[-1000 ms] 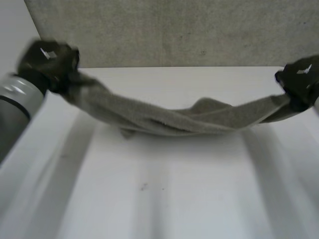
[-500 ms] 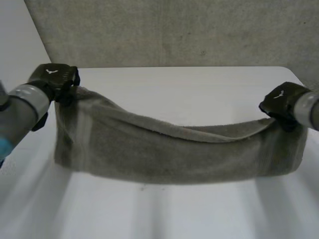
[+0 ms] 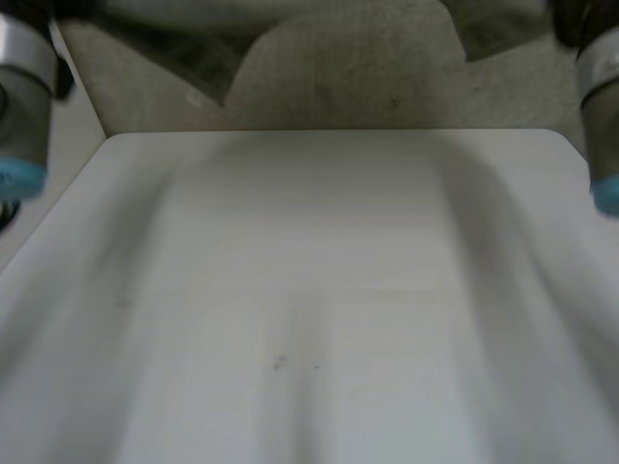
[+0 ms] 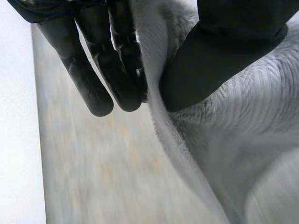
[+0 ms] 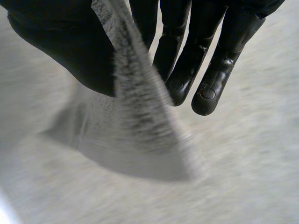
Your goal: Fold the laundry
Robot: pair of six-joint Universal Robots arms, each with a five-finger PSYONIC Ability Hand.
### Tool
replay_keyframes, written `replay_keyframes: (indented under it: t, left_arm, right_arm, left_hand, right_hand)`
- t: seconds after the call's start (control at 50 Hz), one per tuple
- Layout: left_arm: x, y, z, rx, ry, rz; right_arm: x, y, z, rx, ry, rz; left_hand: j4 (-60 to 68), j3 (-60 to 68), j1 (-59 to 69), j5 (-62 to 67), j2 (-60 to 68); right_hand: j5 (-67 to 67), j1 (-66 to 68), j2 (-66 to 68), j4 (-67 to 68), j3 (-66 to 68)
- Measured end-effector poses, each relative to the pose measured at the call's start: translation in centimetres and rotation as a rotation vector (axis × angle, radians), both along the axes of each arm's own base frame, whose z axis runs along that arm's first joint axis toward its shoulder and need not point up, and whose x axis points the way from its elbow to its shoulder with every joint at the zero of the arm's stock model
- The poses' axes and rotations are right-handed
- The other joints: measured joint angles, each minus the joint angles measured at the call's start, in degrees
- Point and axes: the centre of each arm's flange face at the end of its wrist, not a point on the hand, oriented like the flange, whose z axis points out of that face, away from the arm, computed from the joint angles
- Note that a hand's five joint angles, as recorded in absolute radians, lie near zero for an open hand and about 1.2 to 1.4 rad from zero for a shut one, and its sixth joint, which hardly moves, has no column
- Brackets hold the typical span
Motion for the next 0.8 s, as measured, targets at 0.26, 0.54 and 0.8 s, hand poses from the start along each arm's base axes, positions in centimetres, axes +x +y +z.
replay_keyframes:
  t: [0.26, 0.54, 0.8]
  left_arm:
    - [-0.4, 2.8, -19.1, 0.403, -0.160, -0.112]
    - [2.3, 7.3, -23.1, 0.581, -0.578, -0.112]
    - [2.4, 9.2, -22.2, 0.525, -0.806, -0.129]
  right_arm:
    - [-0.4, 3.1, -18.9, 0.646, 0.168, 0.098]
    - [-2.4, 5.9, -23.2, 0.866, 0.189, 0.077]
    - [-2.3, 6.7, -22.0, 0.844, 0.180, 0.112]
  left_hand:
    - [0.0, 0.0, 0.8, 0.5, 0.0]
    - [-35.5, -36.1, -33.4, -34.5, -36.2]
    - [-49.1, -49.0, -45.5, -48.1, -49.1]
  right_hand:
    - [0.0, 0.0, 0.0, 0.0, 0.0]
    - [0.0, 0.0, 0.0, 0.0, 0.0]
    - [0.1, 0.0, 0.0, 0.0, 0.0]
